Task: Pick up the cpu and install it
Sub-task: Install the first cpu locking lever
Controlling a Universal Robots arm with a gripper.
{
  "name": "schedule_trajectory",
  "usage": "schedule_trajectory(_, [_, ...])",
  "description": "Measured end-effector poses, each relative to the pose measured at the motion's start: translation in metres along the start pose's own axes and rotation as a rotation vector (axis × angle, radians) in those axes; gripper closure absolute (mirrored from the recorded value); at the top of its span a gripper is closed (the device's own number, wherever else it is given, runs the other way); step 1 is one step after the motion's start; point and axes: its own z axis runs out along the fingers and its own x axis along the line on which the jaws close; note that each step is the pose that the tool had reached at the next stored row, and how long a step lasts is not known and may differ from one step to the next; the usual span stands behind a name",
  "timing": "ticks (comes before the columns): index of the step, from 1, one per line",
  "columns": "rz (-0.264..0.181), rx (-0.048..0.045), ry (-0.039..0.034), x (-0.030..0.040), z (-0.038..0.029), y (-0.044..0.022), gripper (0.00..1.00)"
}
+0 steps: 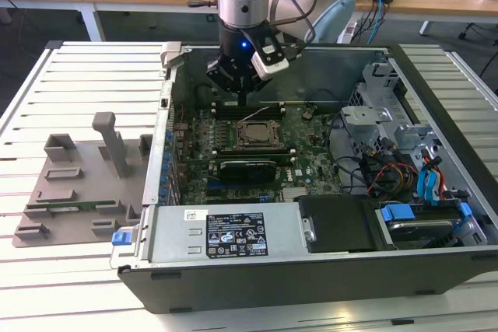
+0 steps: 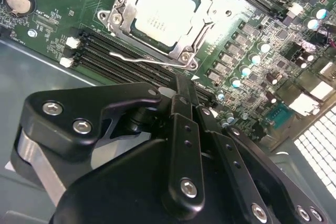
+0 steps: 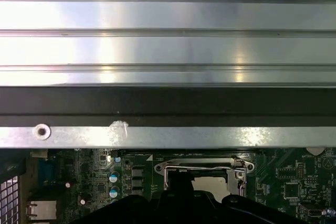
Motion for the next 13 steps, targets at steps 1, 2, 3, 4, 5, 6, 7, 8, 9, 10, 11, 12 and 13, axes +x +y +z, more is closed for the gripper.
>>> schedule_trajectory(1, [0.000, 0.0000, 0.0001, 0.0000, 0.0007, 0.0000, 0.89])
schedule_trajectory(2, [0.000, 0.0000, 0.0001, -0.0001, 0.0014, 0.0000, 0.89])
schedule_trajectory(3, [0.000, 0.0001, 0.0002, -0.0001, 0.0016, 0.0000, 0.89])
schedule_trajectory(4, [0.000, 0.0002, 0.0003, -0.0001, 0.0016, 0.0000, 0.89])
schedule_trajectory(5, [0.000, 0.0001, 0.0002, -0.0001, 0.0016, 0.0000, 0.89])
schedule_trajectory(6, [0.000, -0.0101, -0.0001, -0.0002, 0.0019, 0.0000, 0.89])
schedule_trajectory(7, [0.001, -0.0299, 0.0003, -0.0001, 0.0020, -0.0001, 0.89])
schedule_trajectory(8, [0.001, -0.0512, 0.0005, -0.0001, 0.0025, -0.0007, 0.89])
schedule_trajectory(9, [0.002, -0.0616, 0.0006, -0.0001, 0.0036, -0.0020, 0.89])
schedule_trajectory(10, [0.002, -0.0693, 0.0007, -0.0003, 0.0052, -0.0048, 0.89])
schedule_trajectory(11, [0.002, -0.0731, 0.0007, -0.0013, 0.0065, -0.0066, 0.89])
schedule_trajectory(12, [0.002, -0.0733, 0.0010, -0.0024, 0.0072, -0.0068, 0.89])
schedule_trajectory(13, [0.002, -0.0730, 0.0016, -0.0039, 0.0078, -0.0070, 0.89])
